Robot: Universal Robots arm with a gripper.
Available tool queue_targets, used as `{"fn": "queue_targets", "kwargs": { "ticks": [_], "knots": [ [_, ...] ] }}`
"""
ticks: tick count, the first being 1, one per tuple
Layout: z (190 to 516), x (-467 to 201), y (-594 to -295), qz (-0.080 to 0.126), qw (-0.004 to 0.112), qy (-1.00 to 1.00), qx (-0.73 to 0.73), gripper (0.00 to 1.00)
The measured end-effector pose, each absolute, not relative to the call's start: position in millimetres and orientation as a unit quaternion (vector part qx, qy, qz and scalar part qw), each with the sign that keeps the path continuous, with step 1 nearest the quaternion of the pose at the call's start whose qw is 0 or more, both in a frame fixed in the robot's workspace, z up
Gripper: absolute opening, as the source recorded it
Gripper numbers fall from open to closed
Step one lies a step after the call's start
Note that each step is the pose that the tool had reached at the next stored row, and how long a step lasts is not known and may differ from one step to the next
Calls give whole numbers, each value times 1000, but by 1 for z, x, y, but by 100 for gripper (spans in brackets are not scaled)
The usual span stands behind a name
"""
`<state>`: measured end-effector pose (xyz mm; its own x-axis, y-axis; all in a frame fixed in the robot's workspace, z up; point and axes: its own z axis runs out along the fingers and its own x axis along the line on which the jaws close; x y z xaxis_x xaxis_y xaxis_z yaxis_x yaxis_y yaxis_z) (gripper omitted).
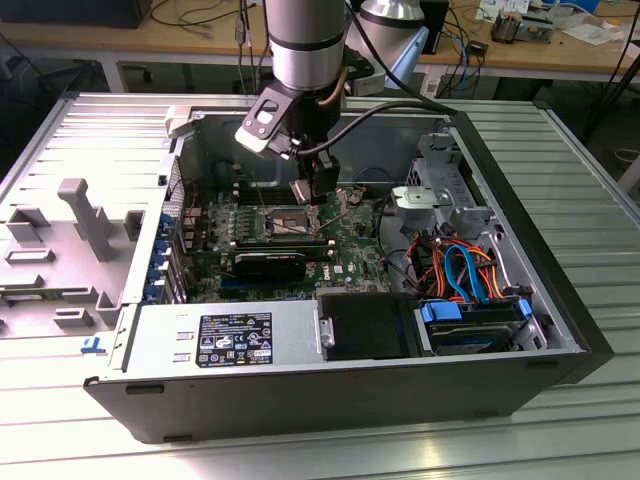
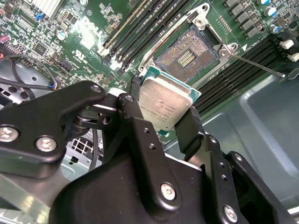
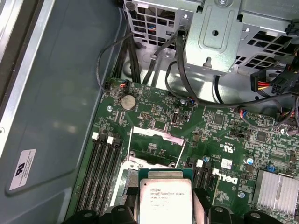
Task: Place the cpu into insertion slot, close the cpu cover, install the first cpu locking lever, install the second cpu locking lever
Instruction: 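Place the cpu into insertion slot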
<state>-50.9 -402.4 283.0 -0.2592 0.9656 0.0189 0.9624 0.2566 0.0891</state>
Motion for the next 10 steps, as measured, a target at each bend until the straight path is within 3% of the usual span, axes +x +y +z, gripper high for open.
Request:
{"fn": "queue_targets", "kwargs": {
  "ticks": [10],
  "knots": [
    [282, -51, -402, 41, 20, 788, 614, 55]
  ]
}}
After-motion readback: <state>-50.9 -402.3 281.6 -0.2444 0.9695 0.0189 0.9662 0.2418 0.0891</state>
